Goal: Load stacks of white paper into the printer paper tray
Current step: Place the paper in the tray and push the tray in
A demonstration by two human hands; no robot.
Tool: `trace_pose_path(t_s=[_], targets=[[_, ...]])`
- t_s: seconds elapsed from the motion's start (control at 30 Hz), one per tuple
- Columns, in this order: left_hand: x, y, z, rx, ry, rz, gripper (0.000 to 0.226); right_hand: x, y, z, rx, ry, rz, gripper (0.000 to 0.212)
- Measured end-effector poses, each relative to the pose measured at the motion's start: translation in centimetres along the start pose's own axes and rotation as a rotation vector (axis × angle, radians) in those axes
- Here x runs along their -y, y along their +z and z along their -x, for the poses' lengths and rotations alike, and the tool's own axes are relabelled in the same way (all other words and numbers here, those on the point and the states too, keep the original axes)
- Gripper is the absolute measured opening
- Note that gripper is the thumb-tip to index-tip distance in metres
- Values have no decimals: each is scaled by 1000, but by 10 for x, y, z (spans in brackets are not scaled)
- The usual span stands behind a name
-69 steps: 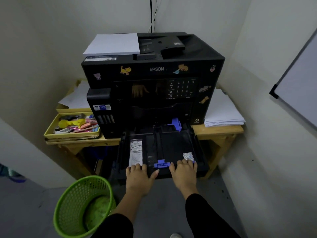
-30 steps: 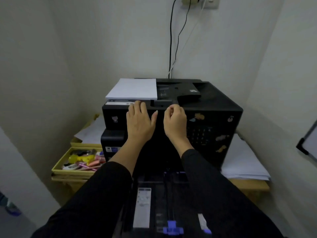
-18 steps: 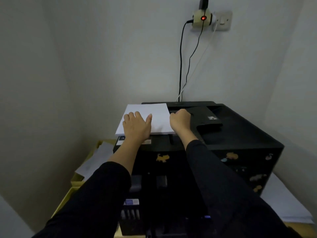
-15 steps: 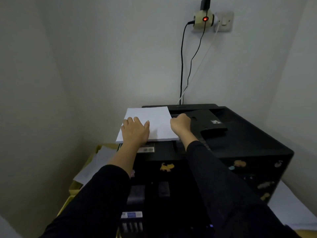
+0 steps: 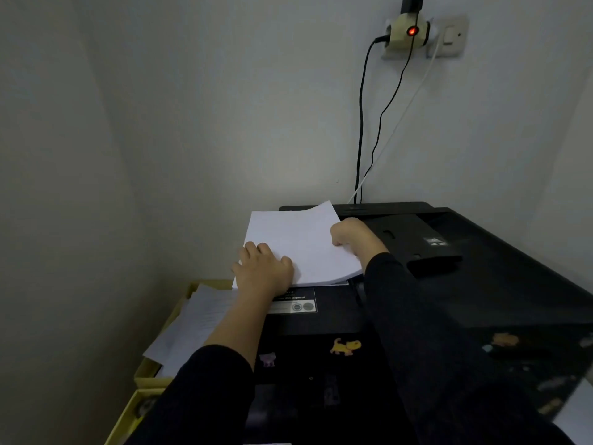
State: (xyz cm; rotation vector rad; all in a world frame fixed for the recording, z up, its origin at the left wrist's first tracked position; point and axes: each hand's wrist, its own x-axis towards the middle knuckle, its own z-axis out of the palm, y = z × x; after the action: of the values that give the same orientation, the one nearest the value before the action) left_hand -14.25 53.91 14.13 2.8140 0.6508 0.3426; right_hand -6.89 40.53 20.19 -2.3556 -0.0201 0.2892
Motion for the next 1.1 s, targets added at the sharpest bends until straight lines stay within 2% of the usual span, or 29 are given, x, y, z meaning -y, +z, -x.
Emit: trace_pose_path(t_s=[0.07, 0.13, 0.27, 0.37, 0.43, 0.57, 0.63, 0.7, 0.77, 0.87, 0.93, 1.1], targets=[[-1, -1, 0, 5, -2, 2, 56, 7, 0, -1, -45, -38, -3, 25], [-1, -1, 2, 14, -8, -2, 57, 12, 0, 3, -7, -68, -18, 34], [-4, -5, 3, 49, -37, 63, 60, 3, -8, -1, -9, -62, -187, 36], [-4, -17, -18, 160, -175, 340, 74, -7, -17, 0, -29, -23, -307, 36], [3, -23, -41, 156, -275, 584, 83, -15, -23, 0, -43, -12, -392, 34], [5, -51, -42, 180, -260, 963, 66, -28, -40, 4, -48, -3, -498, 31], [5, -59, -37, 324, -254, 1093, 59, -34, -46, 8, -36, -14, -542, 32], [3, -64, -31, 433, -210, 1102, 56, -36, -50, 13, -25, -48, -578, 33], [-3, -68, -30, 334, -208, 1114, 52, -35, -52, 15, -47, -130, -581, 33], [-16, -78, -33, -18, -181, 1050, 46, -23, -55, 22, -116, -266, -569, 38], [-21, -87, -34, -174, -132, 1064, 40, -14, -57, 24, -165, -335, -589, 42], [-23, -103, -31, -356, -48, 1130, 33, 1, -51, 35, -227, -451, -643, 44]])
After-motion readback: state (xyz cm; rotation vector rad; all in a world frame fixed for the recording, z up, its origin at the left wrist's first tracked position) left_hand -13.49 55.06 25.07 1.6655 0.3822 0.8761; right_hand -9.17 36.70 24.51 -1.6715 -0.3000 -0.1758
